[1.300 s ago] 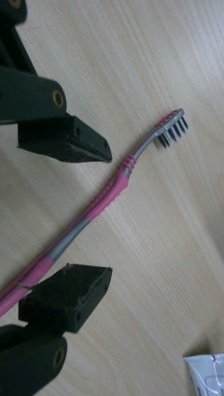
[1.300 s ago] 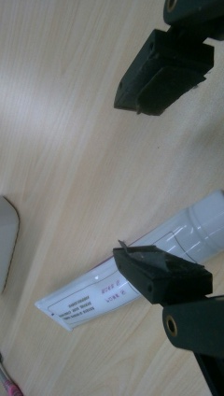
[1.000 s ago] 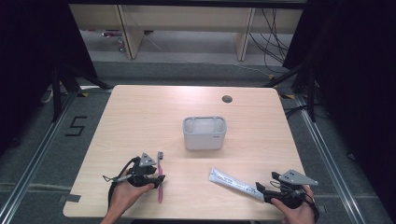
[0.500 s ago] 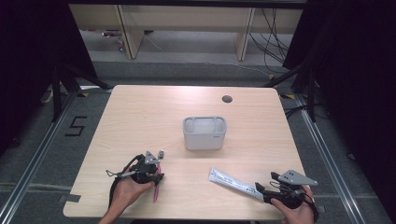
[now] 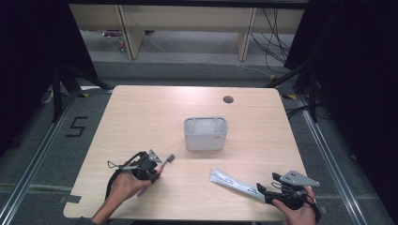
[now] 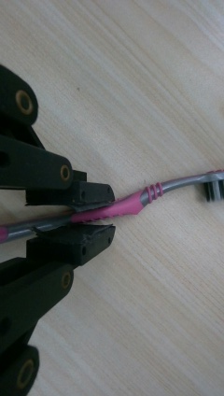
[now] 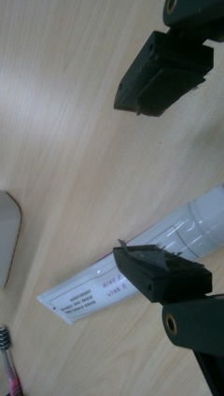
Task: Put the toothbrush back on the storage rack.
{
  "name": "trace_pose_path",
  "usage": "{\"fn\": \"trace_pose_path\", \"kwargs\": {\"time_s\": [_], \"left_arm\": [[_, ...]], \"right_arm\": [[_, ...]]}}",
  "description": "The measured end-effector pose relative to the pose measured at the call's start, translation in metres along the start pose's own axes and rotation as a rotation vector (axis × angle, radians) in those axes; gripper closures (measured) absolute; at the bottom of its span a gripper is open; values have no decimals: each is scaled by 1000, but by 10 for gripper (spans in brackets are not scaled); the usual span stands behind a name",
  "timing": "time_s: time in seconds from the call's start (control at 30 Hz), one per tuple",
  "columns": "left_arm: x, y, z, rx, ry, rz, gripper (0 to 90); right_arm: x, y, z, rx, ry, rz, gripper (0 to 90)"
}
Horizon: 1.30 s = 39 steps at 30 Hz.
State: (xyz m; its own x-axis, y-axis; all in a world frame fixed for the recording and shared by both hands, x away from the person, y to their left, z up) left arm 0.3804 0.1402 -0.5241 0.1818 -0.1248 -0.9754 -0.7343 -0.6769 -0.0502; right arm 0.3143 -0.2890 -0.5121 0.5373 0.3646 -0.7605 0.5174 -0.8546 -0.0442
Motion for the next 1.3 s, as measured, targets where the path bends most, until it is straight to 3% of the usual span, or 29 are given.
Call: {"fn": "trace_pose_path", "kwargs": {"time_s": [0.43,0.63,0.87,0.93,1.3], "left_arm": [[-1,-5,-9,42,-119,44,815],[-2,-2,-16,87,-182,48,815],[-2,-3,-20,109,-216,58,815],[-2,-2,-21,105,-226,61,815],[0,-5,-24,115,-274,70,820]], "right_arm": [[0,-1,0,-2,-12,-11,250],[1,-1,0,-3,-12,-15,250],[1,-1,0,-7,-5,-13,251],[0,-4,1,24,-24,-32,251],[1,-4,1,20,-21,-29,252]]}}
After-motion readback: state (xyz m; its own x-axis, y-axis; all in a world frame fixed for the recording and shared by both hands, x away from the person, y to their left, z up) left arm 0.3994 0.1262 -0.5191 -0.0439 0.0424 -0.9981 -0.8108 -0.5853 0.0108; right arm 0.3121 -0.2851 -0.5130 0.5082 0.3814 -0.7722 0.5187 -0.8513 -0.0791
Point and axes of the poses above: each handheld gripper's, and its own axes: x roughly forward along the jaws, z roughly out of its underside, y roughly to its right, the point moved 4 cm from there along x, roughly forward along the jaws, and after that the axes turned 13 degrees about -y, right-handed, at the moved point
